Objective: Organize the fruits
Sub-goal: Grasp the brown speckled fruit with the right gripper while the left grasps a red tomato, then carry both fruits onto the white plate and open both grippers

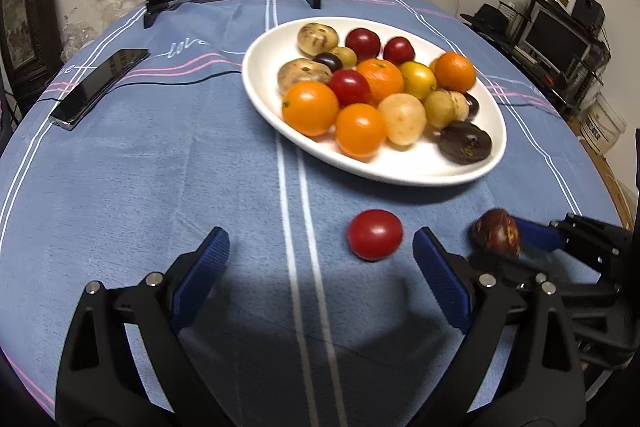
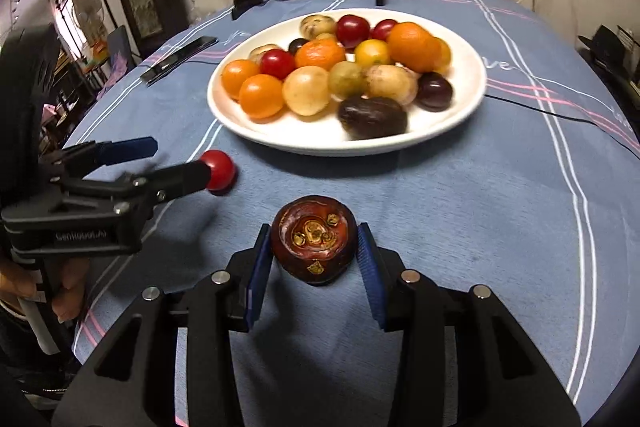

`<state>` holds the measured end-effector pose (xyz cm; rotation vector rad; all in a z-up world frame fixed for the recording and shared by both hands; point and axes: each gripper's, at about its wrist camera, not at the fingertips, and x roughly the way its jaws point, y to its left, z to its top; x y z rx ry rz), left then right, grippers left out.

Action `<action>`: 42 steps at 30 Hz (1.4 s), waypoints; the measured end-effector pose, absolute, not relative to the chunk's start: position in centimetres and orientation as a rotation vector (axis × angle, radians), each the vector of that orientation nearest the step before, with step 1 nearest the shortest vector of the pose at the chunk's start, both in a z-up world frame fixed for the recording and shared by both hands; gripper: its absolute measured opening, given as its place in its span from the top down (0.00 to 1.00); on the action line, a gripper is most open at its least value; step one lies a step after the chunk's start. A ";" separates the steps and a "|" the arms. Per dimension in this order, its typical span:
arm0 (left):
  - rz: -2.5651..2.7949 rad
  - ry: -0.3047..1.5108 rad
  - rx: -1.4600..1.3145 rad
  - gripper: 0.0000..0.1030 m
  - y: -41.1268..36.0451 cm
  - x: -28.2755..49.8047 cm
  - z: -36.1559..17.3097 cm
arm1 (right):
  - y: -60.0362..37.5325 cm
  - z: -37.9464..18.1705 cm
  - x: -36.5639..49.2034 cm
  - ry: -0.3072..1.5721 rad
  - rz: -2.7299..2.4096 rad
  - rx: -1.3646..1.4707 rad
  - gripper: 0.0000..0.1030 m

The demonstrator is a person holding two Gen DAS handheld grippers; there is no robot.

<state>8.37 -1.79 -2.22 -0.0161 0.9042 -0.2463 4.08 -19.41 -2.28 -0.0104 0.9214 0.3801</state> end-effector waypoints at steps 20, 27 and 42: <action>-0.231 0.971 0.085 0.28 -5.1 9.5 -3.5 | -21.5 -2.4 4.0 0.914 0.372 0.093 0.59; -0.241 0.950 0.080 0.69 -5.8 8.9 -3.1 | -21.6 -2.4 4.0 0.914 0.370 0.106 0.59; -0.242 0.907 0.063 0.69 -4.7 7.7 -1.1 | -21.8 -2.1 3.8 0.899 0.344 0.101 0.59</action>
